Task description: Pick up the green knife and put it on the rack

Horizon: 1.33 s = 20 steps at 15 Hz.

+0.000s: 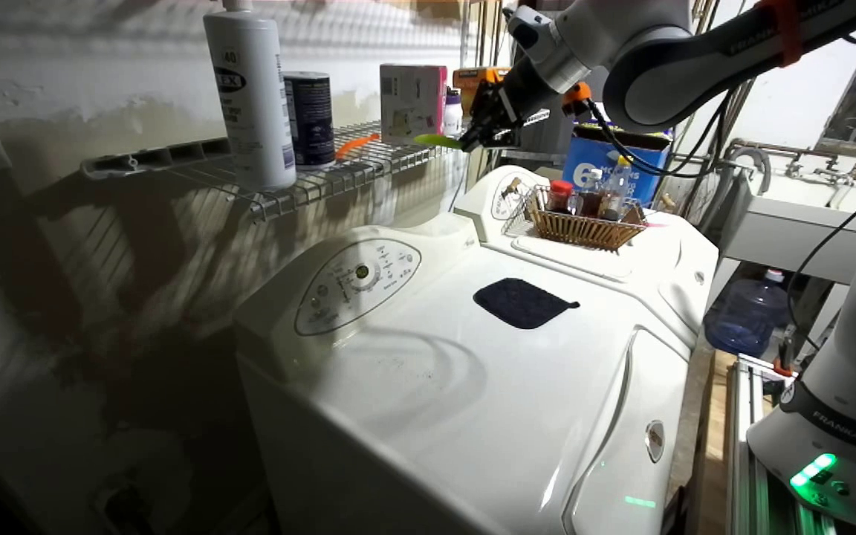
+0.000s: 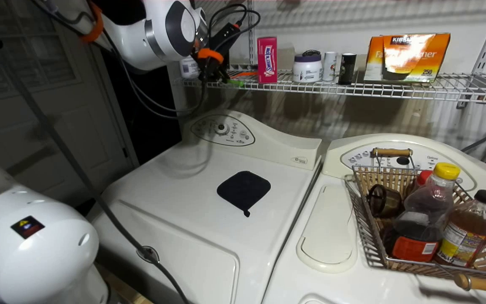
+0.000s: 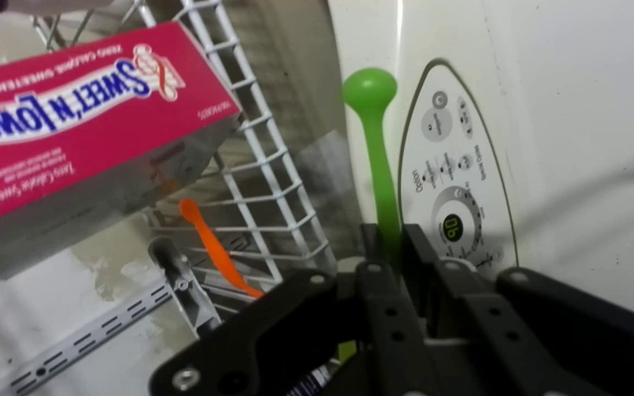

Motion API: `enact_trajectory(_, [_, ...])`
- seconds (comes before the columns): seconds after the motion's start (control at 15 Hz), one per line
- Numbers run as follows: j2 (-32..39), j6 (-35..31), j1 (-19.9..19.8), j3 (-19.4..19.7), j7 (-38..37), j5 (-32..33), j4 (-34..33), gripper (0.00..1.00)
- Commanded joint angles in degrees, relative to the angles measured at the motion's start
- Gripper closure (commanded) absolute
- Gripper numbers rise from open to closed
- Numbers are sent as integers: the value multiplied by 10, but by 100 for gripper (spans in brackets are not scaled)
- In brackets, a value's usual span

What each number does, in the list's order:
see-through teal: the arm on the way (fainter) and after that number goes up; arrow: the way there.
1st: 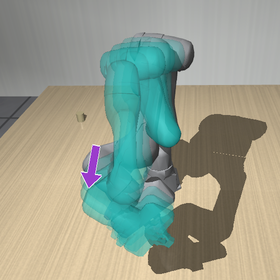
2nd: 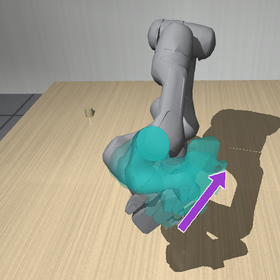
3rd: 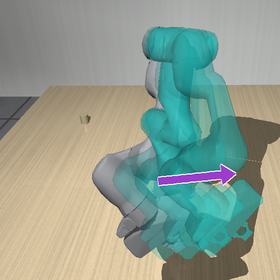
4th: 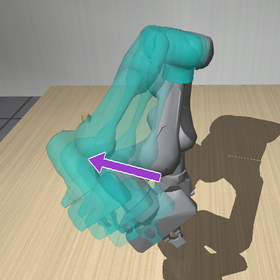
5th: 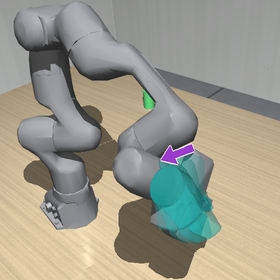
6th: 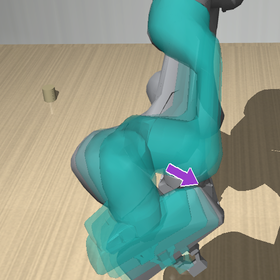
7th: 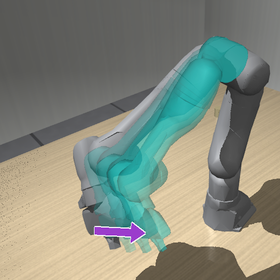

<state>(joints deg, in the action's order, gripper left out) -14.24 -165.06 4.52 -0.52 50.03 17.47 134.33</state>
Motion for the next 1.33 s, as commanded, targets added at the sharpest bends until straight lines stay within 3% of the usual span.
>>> enact_trajectory(0.0, [65, -47, 23, 10, 56, -9, -63, 97])
enact_trajectory(0.4, [150, -142, 37, 14, 167, -17, -118, 97])
enact_trajectory(0.73, [206, -184, 20, 3, 220, -3, -157, 97])
enact_trajectory(1.07, [245, -214, 7, 12, 230, 5, -195, 97])
enact_trajectory(1.27, [266, -225, -10, 6, 206, 45, -214, 97])
